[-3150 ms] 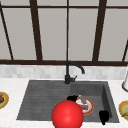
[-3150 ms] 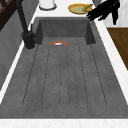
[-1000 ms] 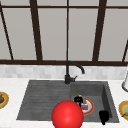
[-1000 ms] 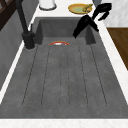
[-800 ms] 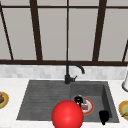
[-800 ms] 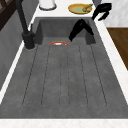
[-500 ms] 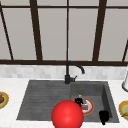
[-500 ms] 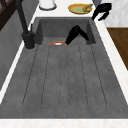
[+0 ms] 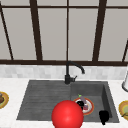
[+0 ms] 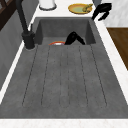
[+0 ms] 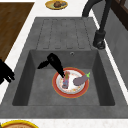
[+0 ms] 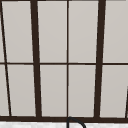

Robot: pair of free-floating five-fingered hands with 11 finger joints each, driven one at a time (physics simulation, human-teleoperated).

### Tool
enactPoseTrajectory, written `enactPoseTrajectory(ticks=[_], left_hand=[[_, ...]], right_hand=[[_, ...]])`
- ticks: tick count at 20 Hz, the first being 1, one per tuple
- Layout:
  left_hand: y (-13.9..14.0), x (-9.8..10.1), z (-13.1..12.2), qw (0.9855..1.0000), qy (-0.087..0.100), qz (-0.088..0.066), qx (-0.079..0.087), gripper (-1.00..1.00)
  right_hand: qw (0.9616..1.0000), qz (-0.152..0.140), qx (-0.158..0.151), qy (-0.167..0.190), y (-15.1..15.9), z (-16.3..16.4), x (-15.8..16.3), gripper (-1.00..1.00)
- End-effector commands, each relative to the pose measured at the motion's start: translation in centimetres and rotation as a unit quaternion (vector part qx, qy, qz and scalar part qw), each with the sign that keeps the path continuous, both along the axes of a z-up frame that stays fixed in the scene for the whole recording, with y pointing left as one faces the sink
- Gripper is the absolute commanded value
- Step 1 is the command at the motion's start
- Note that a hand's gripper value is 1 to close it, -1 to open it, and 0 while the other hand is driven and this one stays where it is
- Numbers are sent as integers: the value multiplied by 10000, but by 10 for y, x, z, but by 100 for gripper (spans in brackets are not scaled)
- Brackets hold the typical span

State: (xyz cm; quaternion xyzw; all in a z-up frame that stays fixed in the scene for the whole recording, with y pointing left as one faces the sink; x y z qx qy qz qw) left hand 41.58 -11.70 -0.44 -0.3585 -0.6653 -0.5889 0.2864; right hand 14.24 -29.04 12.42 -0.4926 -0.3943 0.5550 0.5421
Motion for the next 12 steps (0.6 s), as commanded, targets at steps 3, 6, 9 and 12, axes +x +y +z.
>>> enactPoseTrajectory(ticks=[3, 6, 9, 12], left_hand=[[-14, -6, 9, 9972, -699, 249, 28, -100], [-14, -5, 4, 9950, -959, 294, -3, -100], [-15, 2, 0, 9912, -1286, 296, 25, -100], [-12, 23, -18, 9898, -1379, 332, -129, -100]], right_hand=[[10000, 0, 0, 0, 0, 0, 0, 0], [10000, 0, 0, 0, 0, 0, 0, 0], [10000, 0, 0, 0, 0, 0, 0, 0], [10000, 0, 0, 0, 0, 0, 0, 0]])
